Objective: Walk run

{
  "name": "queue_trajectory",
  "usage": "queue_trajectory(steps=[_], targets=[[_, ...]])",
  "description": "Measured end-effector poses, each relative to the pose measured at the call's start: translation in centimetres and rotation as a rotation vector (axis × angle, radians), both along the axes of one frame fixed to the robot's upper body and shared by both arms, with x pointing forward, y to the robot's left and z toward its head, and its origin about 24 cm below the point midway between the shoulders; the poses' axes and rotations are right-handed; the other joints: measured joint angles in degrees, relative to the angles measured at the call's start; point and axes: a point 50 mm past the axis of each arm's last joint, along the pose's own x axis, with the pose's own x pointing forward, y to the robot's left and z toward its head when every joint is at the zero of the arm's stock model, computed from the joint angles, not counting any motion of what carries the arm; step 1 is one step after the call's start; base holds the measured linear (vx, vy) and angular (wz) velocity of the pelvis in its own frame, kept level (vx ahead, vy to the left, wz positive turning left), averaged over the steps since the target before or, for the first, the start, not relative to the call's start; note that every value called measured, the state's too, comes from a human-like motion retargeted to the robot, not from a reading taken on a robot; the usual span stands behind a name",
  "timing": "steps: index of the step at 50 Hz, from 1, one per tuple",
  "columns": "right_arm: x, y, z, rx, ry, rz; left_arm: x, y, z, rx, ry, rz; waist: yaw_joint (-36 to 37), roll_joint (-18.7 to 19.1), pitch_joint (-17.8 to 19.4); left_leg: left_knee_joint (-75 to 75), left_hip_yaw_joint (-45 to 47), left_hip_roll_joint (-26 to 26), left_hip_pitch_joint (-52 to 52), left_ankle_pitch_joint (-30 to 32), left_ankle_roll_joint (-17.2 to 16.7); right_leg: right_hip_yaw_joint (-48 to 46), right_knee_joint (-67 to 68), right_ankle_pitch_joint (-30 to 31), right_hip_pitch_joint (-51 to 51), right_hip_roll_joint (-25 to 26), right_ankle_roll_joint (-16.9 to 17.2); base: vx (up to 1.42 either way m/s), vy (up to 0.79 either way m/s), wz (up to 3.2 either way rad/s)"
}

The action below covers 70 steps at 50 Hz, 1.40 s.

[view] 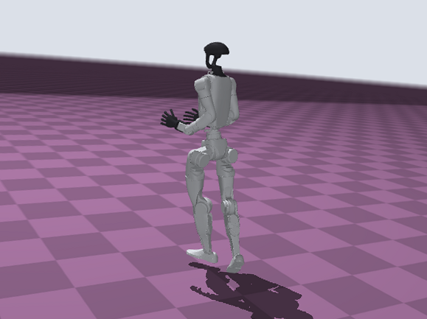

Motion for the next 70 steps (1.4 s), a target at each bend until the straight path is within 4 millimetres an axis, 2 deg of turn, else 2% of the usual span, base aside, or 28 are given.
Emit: queue_trajectory(steps=[2, 5, 7, 12, 18, 23, 25, 28, 30, 33, 35, 38, 42, 48, 50, 53, 56, 57, 58, 60, 61, 62, 63, 64, 65, 67, 68, 70], targets=[[-0.5, 0.0, -0.4, -0.015, 0.02, 0.014, 0.1, -0.2, -0.2, -0.01, 0.003, 0.006, -1.42, 2.07, -1.05, 0.79, -3.79, 0.32, 1.0, -1.28, 1.17, 2.78, 7.71, 4.55, -1.83, -0.57, -0.8, 0.52, 0.26, 1.45], [-0.9, 0.2, -1.2, -0.035, 0.061, 0.018, 0.8, -0.4, 0.0, -0.019, -0.012, 0.011, -4.95, 5.96, -1.11, 2.12, -9.69, 2.52, 2.12, -1.78, 1.27, 12.82, 20.16, 5.45, -8.28, 3.6, -6.84, 0.34, 0.16, 1.82], [-1.1, 0.1, -1.3, -0.044, 0.069, 0.002, 1.6, -0.8, 0.3, -0.031, -0.032, 0.005, -5.51, 7.44, -0.81, 2.39, -12.04, 3.5, 2.78, -1.98, 1.08, 18.36, 25.06, -1.08, -12.1, 5.56, -10.17, 0.21, 0.06, 1.61], [-1.9, -1.0, -1.5, -0.038, 0.084, -0.078, 2.8, -2.6, 1.0, -0.067, -0.072, -0.053, -7.34, 7.63, 0.43, 1.75, -16.54, 3.33, 4.99, -1.88, 0.79, 24.22, 23.84, -7.7, -19.22, 4.11, -14.74, 0.36, 0.01, 1.84], [-3.2, -2.0, -2.2, -0.06, 0.139, -0.137, 3.1, -2.9, 1.2, -0.069, -0.084, -0.076, -11.12, 5.56, 3.46, 1.92, -23.68, -0.49, 8.29, -3.31, 1.41, 39.06, 8.6, -11.57, -24.24, 4.86, -12.84, 0.48, -0.09, 1.61], [-3.6, -2.4, -2.3, -0.09, 0.153, -0.159, 1.9, -2.1, 0.3, -0.051, -0.038, -0.039, -13.72, 4.5, 6.04, 3.04, -27.01, -2.06, 12.65, -5.13, 0.51, 50.97, -3.17, -14.53, -23.89, 6.27, -10.6, 0.61, -0.16, 1.13], [-3.6, -2.6, -2.3, -0.103, 0.154, -0.175, 1.3, -1.8, -0.3, -0.054, -0.006, -0.019, -16.2, 4.37, 7.03, 5.27, -28.21, -2.47, 14.43, -5.77, -0.09, 50.33, -4.94, -10.22, -22.84, 5.06, -8.64, 0.75, -0.17, 1.48], [-3.5, -2.7, -2.5, -0.111, 0.16, -0.194, 0.5, -1.2, -1.1, -0.062, 0.036, 0.01, -19.5, 7.17, 6.01, 13.17, -28.23, 0.39, 12.96, -0.87, -4.05, 43.34, -1.35, -18.48, -21.13, 5.74, -15.07, 0.84, -0.22, 1.71], [-3.3, -2.8, -2.7, -0.095, 0.165, -0.223, 0.1, -1.1, -1.6, -0.068, 0.063, 0.008, -22.28, 9.26, 5.49, 22.73, -29.84, 2.39, 9.4, 8.51, -10.95, 37.86, -0.36, -21.65, -19.93, 5.42, -17.41, 0.77, -0.29, 2.17], [-2.1, -2.7, -2.8, -0.041, 0.15, -0.256, -0.1, -1.4, -2.0, -0.078, 0.088, 0.021, -21.62, 7.16, 4.66, 37.69, -21.78, 3.63, 2.0, 21.44, -22.01, 35.29, -3.11, -23.68, -16.65, 2.95, -17.83, 0.79, -0.34, 1.29], [-0.9, -2.8, -2.3, -0.003, 0.111, -0.277, -0.3, -1.5, -2.2, -0.077, 0.096, 0.028, -21.46, 5.02, 4.56, 46.73, -12.08, 7.3, -2.52, 22.71, -19.49, 33.15, -5.02, -24.19, -14.38, 1.31, -17.75, 0.65, -0.29, 1.1], [1.2, -3.4, -0.6, 0.007, 0.009, -0.276, -0.4, -1.3, -2.2, -0.064, 0.097, 0.025, -17.86, 2.2, 4.05, 52.63, -1.33, 10.25, -9.6, 16.81, -15.35, 32.95, -8.44, -25.08, -11.39, 0.25, -16.97, 0.76, -0.29, 0.32], [3.9, -4.3, 2.6, -0.055, -0.158, -0.26, -0.1, -0.5, -1.4, -0.021, 0.055, 0.034, -12.43, 1.19, 5.2, 50.86, -1.34, 9.26, -24.51, 9.75, -13.6, 32.64, -10.21, -27.18, -8.63, 2.48, -18.38, 0.71, -0.31, -0.09], [7.6, -6.0, 7.9, -0.085, -0.391, -0.259, 1.6, 0.3, -0.2, 0.002, -0.015, 0.103, -7.7, 1.72, 9.53, 37.31, 4.62, 18.11, -41.0, -0.82, -2.66, 31.88, -8.77, -30.97, -4.74, 7.77, -22.76, 0.92, -0.31, 0.01], [8.1, -5.8, 8.8, -0.062, -0.434, -0.239, 2.1, 0.6, 0.2, 0.012, -0.039, 0.137, -6.17, 0.21, 10.48, 33.78, 5.38, 19.23, -45.45, -3.07, -0.75, 32.92, -9.65, -28.77, -2.98, 8.28, -23.42, 1.15, -0.26, -0.46], [7.5, -5.3, 7.8, -0.056, -0.412, -0.225, 2.7, 1.3, 0.7, 0.067, -0.068, 0.163, -3.94, -4.79, 10.89, 33.09, 3.55, 18.73, -49.33, -3.78, -1.16, 34.26, -10.38, -19.12, -0.41, 6.03, -19.39, 1.42, -0.2, -0.56], [5.7, -5.1, 3.3, -0.1, -0.214, -0.254, 3.4, 1.8, 1.3, 0.099, -0.1, 0.174, -5.05, -9.88, 9.87, 35.01, 9.48, 18.77, -45.1, -7.31, -0.72, 29.22, -7.55, 0.75, -0.47, 1.02, -13.15, 1.65, -0.14, 0.3], [4.8, -4.9, 1.3, -0.114, -0.117, -0.281, 3.7, 2.0, 1.6, 0.106, -0.114, 0.174, -6.41, -10.28, 9.65, 35.67, 10.19, 17.51, -43.14, -9.96, -0.86, 29.23, -4.44, 8.17, -1.24, 1.08, -10.66, 1.89, -0.2, 1.36], [3.6, -4.5, -0.9, -0.123, -0.012, -0.321, 4.1, 2.2, 1.9, 0.112, -0.131, 0.172, -8.36, -9.05, 10.23, 36.62, 4.37, 14.07, -42.47, -11.81, -2.89, 31.35, 1.41, 14.31, -2.19, 3.39, -7.6, 2.05, -0.24, 2.35], [0.6, -4.0, -4.7, -0.114, 0.172, -0.39, 5.4, 2.0, 3.0, 0.104, -0.177, 0.151, -16.29, -8.45, 13.62, 41.58, -1.81, 6.55, -39.07, -15.94, -5.65, 29.67, 31.32, 16.35, -10.22, 4.45, -3.55, 1.75, -0.36, 3.63], [-1.0, -3.3, -6.1, -0.086, 0.253, -0.401, 6.3, 2.1, 4.0, 0.117, -0.227, 0.135, -18.62, -4.47, 14.0, 39.86, -6.64, 7.63, -36.51, -16.8, -7.89, 33.01, 30.86, 16.35, -12.71, 13.4, -1.61, 1.54, -0.52, 2.92], [-2.8, -2.9, -7.5, -0.064, 0.336, -0.414, 7.1, 2.1, 5.1, 0.133, -0.276, 0.117, -20.34, -0.57, 14.58, 38.99, -10.8, 9.18, -34.11, -18.14, -10.17, 34.27, 32.27, 14.13, -16.15, 20.04, -0.92, 1.85, -0.65, 1.48], [-5.1, -2.7, -8.7, -0.05, 0.423, -0.428, 8.0, 2.2, 6.3, 0.152, -0.324, 0.095, -20.85, 3.15, 15.57, 39.84, -13.62, 11.68, -32.01, -20.42, -12.57, 31.39, 37.44, 7.46, -21.5, 22.07, -2.72, 1.96, -0.68, 0.83], [-7.8, -2.8, -9.7, -0.039, 0.514, -0.456, 8.6, 2.1, 7.2, 0.163, -0.363, 0.072, -20.82, 5.26, 16.05, 39.79, -14.37, 13.47, -29.13, -22.2, -14.51, 27.84, 42.64, 0.23, -27.65, 20.87, -6.73, 1.9, -0.64, 0.33], [-10.8, -3.0, -10.6, -0.03, 0.605, -0.492, 9.0, 2.0, 8.0, 0.17, -0.399, 0.047, -20.54, 6.58, 16.27, 39.29, -14.08, 14.9, -25.84, -23.72, -16.22, 23.96, 47.84, -7.29, -34.19, 18.05, -11.84, 1.7, -0.53, 0.23], [-17.2, -3.2, -11.2, -0.012, 0.773, -0.59, 9.1, 1.5, 8.5, 0.144, -0.424, 0.001, -20.93, 6.7, 15.1, 32.37, -11.74, 13.0, -16.18, -22.82, -18.2, 17.78, 50.41, -15.75, -43.91, 6.18, -21.62, 2.03, -0.62, 0.62], [-20.0, -3.5, -11.1, -0.004, 0.843, -0.644, 8.9, 1.5, 8.2, 0.125, -0.412, -0.014, -22.79, 6.98, 14.83, 27.66, -11.88, 10.78, -10.87, -20.53, -18.7, 17.42, 49.17, -17.03, -48.07, 2.91, -22.0, 2.45, -0.78, 1.35], [-24.2, -4.4, -10.2, 0.008, 0.909, -0.783, 8.1, 1.7, 7.0, 0.075, -0.35, -0.023, -27.83, 9.7, 14.46, 18.2, -14.39, 8.81, -0.78, -9.94, -20.4, 18.55, 42.54, -19.5, -54.63, 0.72, -18.28, 2.26, -0.67, 1.55]])
